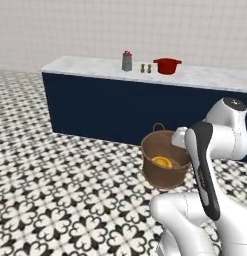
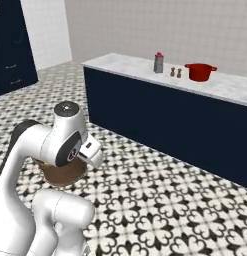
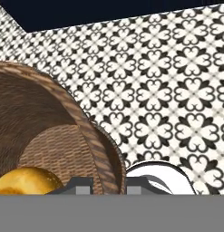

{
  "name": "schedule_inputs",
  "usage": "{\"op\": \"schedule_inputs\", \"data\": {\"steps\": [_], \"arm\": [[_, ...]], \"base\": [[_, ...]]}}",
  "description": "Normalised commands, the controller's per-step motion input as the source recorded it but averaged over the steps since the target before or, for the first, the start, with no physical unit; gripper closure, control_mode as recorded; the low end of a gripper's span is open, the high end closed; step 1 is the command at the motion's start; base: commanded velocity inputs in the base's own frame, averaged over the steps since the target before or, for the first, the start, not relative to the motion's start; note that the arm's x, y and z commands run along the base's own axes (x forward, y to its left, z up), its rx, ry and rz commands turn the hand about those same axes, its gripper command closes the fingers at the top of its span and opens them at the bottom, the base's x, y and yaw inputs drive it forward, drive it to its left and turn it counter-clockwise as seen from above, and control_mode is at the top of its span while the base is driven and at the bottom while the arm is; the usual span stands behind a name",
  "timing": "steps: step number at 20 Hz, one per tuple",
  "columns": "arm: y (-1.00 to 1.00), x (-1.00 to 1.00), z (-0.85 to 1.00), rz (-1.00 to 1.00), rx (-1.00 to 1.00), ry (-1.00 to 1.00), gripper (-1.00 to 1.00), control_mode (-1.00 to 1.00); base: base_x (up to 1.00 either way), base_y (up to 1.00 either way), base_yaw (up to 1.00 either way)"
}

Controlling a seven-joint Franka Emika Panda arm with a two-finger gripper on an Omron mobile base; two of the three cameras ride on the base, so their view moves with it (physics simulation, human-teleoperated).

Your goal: Open the cabinet, pick up the bread from the cabinet and place it in the basket. Then move the basket to the dining counter.

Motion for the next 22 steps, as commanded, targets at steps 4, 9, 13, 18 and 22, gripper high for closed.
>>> {"op": "schedule_inputs", "data": {"steps": [4, 9, 13, 18, 22], "arm": [[0.0, 0.0, 0.0, 0.0, 0.0, 0.0, 1.0, 1.0], [0.0, 0.0, 0.0, 0.0, 0.0, 0.0, 1.0, 1.0], [0.0, 0.0, 0.0, 0.0, 0.0, 0.0, 1.0, 1.0], [0.0, 0.0, 0.0, 0.0, 0.0, 0.0, 1.0, 1.0], [0.0, 0.0, 0.0, 0.0, 0.0, 0.0, 1.0, 1.0]], "base": [[1.0, 0.0, -0.42], [1.0, -0.32, -0.26], [1.0, -0.39, -0.24], [1.0, -0.33, -0.17], [1.0, -0.52, -0.12]]}}
